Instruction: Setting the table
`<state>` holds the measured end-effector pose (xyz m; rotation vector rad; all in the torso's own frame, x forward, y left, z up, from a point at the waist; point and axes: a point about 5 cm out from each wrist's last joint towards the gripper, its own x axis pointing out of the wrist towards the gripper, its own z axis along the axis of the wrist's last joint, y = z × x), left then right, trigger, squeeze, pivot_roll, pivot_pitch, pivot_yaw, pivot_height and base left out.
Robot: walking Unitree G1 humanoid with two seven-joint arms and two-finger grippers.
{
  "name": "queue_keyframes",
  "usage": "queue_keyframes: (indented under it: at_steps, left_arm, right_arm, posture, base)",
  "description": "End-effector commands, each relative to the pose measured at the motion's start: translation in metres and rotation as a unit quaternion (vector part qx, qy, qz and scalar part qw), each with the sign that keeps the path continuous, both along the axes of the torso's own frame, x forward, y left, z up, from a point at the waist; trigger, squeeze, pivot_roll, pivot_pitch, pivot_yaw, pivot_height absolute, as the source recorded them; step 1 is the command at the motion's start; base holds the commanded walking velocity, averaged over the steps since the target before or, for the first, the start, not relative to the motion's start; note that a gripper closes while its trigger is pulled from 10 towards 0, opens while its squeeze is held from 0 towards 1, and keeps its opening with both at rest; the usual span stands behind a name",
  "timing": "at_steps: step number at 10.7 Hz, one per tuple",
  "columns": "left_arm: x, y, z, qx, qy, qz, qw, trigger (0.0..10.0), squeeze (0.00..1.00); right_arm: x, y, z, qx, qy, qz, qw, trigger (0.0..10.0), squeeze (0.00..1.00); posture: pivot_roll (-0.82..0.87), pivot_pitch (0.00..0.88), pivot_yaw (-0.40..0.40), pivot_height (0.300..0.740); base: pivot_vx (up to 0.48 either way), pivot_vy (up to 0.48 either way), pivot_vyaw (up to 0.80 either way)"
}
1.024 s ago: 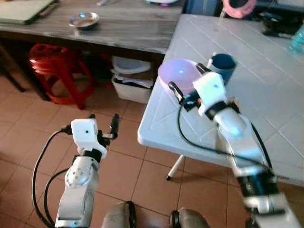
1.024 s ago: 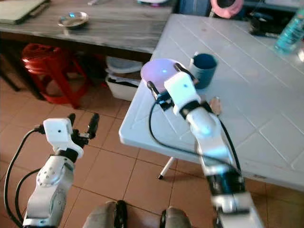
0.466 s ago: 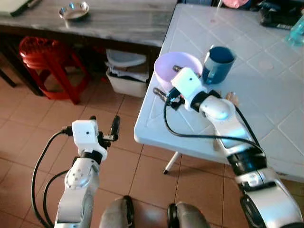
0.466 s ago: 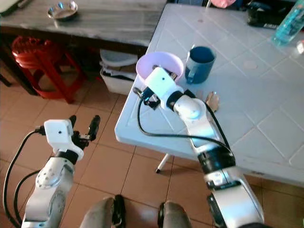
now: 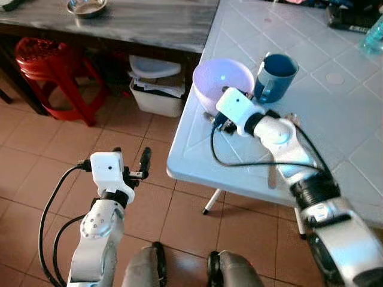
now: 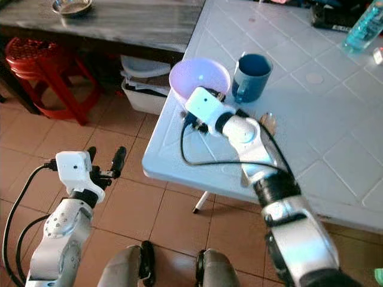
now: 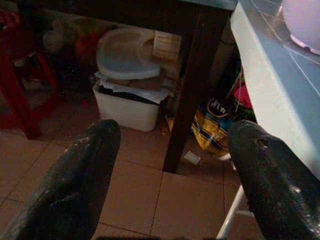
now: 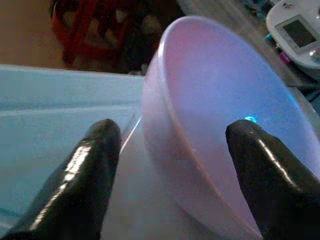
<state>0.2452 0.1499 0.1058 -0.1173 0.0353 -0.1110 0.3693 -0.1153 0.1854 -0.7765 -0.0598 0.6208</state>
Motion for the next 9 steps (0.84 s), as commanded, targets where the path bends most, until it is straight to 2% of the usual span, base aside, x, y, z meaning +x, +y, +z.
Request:
queue_keyframes:
  at_steps: [1, 3, 7, 9]
  left_arm:
    - [-0.003, 0.002, -0.002, -0.005, 0.012, 0.001, 1.0, 10.0, 0.0]
    - [-0.002, 0.003, -0.002, -0.005, 0.015, -0.002, 1.0, 10.0, 0.0]
    - [-0.001, 0.002, -0.003, -0.011, 0.021, -0.009, 1.0, 10.0, 0.0]
    - [-0.004, -0.009, 0.005, -0.047, -0.003, -0.067, 0.997, 10.0, 0.0]
  right_arm:
    - [0.002, 0.001, -0.004, -0.02, 0.013, 0.002, 1.0, 0.0, 0.0]
    - [0.004, -0.005, -0.012, -0.064, 0.034, -0.006, 0.997, 0.0, 0.0]
    - [0.005, -0.015, -0.017, -0.099, 0.036, -0.01, 0.994, 0.0, 0.0]
    - [0.004, -0.02, -0.02, -0.103, 0.037, -0.012, 0.994, 0.0, 0.0]
  posture:
    - [-0.04, 0.235, 0.019, 0.74]
    - [-0.03, 0.238, 0.028, 0.74]
    - [-0.04, 0.235, 0.034, 0.74]
    - [-0.04, 0.232, 0.033, 0.74]
  base:
    - [0.0, 0.0, 0.0]
    - [0.0, 0.0, 0.0]
    - [0.0, 0.0, 0.0]
    - [0.0, 0.0, 0.0]
